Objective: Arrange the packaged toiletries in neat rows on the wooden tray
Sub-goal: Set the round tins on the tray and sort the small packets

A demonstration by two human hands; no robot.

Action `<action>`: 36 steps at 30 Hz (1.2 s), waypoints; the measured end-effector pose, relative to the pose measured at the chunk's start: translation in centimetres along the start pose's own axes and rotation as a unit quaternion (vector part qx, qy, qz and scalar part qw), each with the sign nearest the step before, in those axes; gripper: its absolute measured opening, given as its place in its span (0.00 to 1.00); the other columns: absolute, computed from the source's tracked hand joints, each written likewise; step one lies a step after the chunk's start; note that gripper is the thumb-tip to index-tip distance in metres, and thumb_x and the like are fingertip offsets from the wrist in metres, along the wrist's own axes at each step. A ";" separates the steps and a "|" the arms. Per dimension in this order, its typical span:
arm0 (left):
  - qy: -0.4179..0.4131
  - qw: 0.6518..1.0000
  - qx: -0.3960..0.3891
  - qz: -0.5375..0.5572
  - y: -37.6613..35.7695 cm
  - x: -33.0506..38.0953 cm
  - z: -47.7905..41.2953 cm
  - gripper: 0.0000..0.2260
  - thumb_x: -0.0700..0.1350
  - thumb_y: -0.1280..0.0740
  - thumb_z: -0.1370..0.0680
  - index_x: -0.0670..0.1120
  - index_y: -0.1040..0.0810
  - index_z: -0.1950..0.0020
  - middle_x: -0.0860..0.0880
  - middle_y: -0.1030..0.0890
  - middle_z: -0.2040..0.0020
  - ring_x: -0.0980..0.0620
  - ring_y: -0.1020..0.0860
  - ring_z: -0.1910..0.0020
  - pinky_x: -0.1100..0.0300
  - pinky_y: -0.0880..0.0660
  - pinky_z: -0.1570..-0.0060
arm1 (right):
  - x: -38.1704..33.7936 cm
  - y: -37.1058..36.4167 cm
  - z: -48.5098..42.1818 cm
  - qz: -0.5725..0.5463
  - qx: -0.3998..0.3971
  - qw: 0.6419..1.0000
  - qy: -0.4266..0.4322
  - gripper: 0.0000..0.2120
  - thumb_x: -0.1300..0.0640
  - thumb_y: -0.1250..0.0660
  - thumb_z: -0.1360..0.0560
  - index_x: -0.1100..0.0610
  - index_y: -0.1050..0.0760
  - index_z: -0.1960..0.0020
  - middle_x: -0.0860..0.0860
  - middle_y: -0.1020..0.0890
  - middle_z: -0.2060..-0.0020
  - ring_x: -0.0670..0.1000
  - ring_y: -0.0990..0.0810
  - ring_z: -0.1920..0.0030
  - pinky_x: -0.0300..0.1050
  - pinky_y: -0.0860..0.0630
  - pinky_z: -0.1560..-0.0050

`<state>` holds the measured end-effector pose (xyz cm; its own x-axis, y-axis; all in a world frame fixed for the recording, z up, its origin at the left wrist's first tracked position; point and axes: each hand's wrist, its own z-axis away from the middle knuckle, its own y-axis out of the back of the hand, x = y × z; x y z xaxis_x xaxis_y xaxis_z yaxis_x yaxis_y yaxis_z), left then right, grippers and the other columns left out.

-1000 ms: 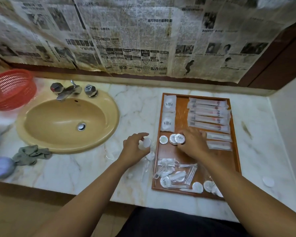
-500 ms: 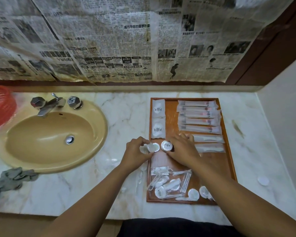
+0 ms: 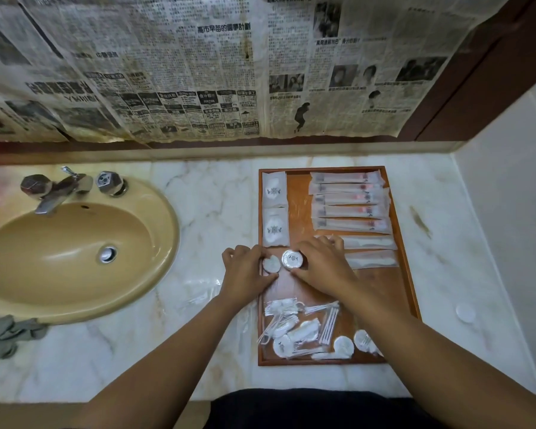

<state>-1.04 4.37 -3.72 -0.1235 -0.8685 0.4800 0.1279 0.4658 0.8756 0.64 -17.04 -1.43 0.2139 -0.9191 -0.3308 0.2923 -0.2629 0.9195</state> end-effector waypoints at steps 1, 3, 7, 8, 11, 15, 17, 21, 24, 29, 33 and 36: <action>-0.008 1.000 -0.002 -0.008 0.0 -0.1 0.0 0.19 0.58 0.24 0.31 0.56 0.23 0.44 0.59 0.21 0.52 0.54 0.28 0.47 0.57 0.48 0.44 | 0.0 0.0 -0.1 -0.001 0.006 1.000 0.003 0.20 0.37 0.33 0.24 0.43 0.25 0.36 0.42 0.22 0.39 0.50 0.29 0.36 0.52 0.45 0.34; -0.034 0.999 -0.006 -0.037 0.0 -0.3 0.0 0.19 0.56 0.25 0.30 0.56 0.22 0.42 0.58 0.19 0.50 0.52 0.27 0.45 0.57 0.49 0.43 | -0.1 -0.1 -0.2 0.001 0.018 1.000 0.011 0.19 0.38 0.32 0.24 0.44 0.24 0.36 0.43 0.22 0.40 0.49 0.29 0.37 0.51 0.45 0.34; -0.052 0.996 -0.016 -0.075 0.0 -0.4 -0.2 0.17 0.54 0.26 0.30 0.54 0.21 0.42 0.57 0.17 0.48 0.49 0.26 0.44 0.53 0.46 0.43 | -0.3 -0.2 -0.4 0.010 0.027 0.999 0.020 0.19 0.39 0.31 0.25 0.45 0.24 0.37 0.43 0.21 0.41 0.50 0.27 0.37 0.52 0.44 0.35; -0.051 0.996 -0.016 -0.077 0.0 -0.3 -0.3 0.16 0.53 0.26 0.30 0.54 0.21 0.43 0.57 0.18 0.47 0.48 0.26 0.44 0.52 0.45 0.43 | -0.3 -0.3 -0.5 0.011 0.025 0.999 0.021 0.19 0.39 0.31 0.25 0.45 0.24 0.37 0.43 0.22 0.41 0.50 0.28 0.37 0.52 0.44 0.35; -0.057 0.994 0.000 -0.091 -0.2 -0.2 -0.5 0.17 0.52 0.26 0.32 0.55 0.18 0.44 0.52 0.21 0.44 0.47 0.26 0.43 0.48 0.41 0.42 | -0.4 -0.3 -0.5 0.022 0.006 0.999 0.024 0.23 0.38 0.29 0.27 0.44 0.25 0.35 0.43 0.22 0.38 0.50 0.29 0.34 0.52 0.45 0.34; -0.050 0.991 0.013 -0.121 -0.4 -0.4 -0.6 0.15 0.55 0.26 0.33 0.53 0.17 0.48 0.49 0.22 0.48 0.44 0.26 0.46 0.47 0.39 0.43 | -0.6 -0.3 -0.5 0.036 -0.002 0.999 0.032 0.22 0.39 0.30 0.26 0.43 0.26 0.34 0.43 0.23 0.37 0.50 0.29 0.33 0.54 0.44 0.33; -0.040 0.989 0.004 -0.140 -0.4 -0.5 -0.7 0.14 0.56 0.26 0.33 0.53 0.17 0.51 0.49 0.23 0.50 0.45 0.26 0.48 0.47 0.39 0.44 | -0.7 -0.3 -0.5 0.034 0.004 0.999 0.031 0.21 0.41 0.30 0.24 0.43 0.26 0.34 0.43 0.22 0.37 0.51 0.29 0.34 0.53 0.44 0.33; -0.034 0.987 0.000 -0.157 -0.4 -0.4 -0.7 0.13 0.56 0.27 0.33 0.52 0.16 0.52 0.49 0.24 0.53 0.44 0.26 0.50 0.47 0.39 0.45 | -0.8 -0.1 -0.5 0.041 -0.006 0.999 0.028 0.23 0.41 0.30 0.25 0.44 0.27 0.32 0.43 0.23 0.36 0.50 0.29 0.33 0.53 0.45 0.33; -0.024 0.985 -0.007 -0.171 -0.3 -0.1 -0.7 0.13 0.56 0.27 0.34 0.51 0.16 0.54 0.49 0.24 0.55 0.44 0.26 0.52 0.47 0.39 0.46 | -0.9 -0.2 -0.7 0.052 -0.016 0.998 0.029 0.23 0.42 0.28 0.26 0.43 0.28 0.33 0.43 0.22 0.36 0.51 0.29 0.34 0.53 0.44 0.35; -0.010 0.984 -0.020 -0.177 -0.2 0.1 -0.7 0.13 0.57 0.27 0.34 0.51 0.16 0.54 0.49 0.24 0.56 0.44 0.26 0.52 0.47 0.39 0.45 | -1.0 -0.3 -0.8 0.082 -0.020 0.996 0.027 0.19 0.43 0.29 0.25 0.45 0.28 0.37 0.45 0.19 0.42 0.52 0.27 0.37 0.53 0.42 0.38; -0.003 0.983 -0.031 -0.183 -0.1 0.2 -0.7 0.14 0.57 0.28 0.33 0.52 0.16 0.53 0.49 0.24 0.55 0.44 0.26 0.51 0.46 0.39 0.44 | -0.9 -0.2 -1.0 0.093 -0.038 0.995 0.025 0.24 0.42 0.27 0.28 0.45 0.31 0.36 0.46 0.20 0.40 0.52 0.28 0.36 0.54 0.42 0.37; 0.001 0.982 -0.035 -0.187 -0.1 0.2 -0.7 0.14 0.57 0.28 0.33 0.52 0.16 0.52 0.49 0.24 0.56 0.44 0.26 0.51 0.45 0.38 0.43 | -1.3 0.0 -1.1 0.125 -0.043 0.991 0.019 0.30 0.35 0.27 0.31 0.46 0.30 0.34 0.47 0.21 0.39 0.53 0.30 0.35 0.55 0.43 0.38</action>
<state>-0.44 4.04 -3.78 -0.1732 -0.9769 0.1252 0.1412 0.1012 0.9848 1.34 -15.54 -1.26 0.3238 -0.9404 -0.1042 0.3032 -0.0012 0.9529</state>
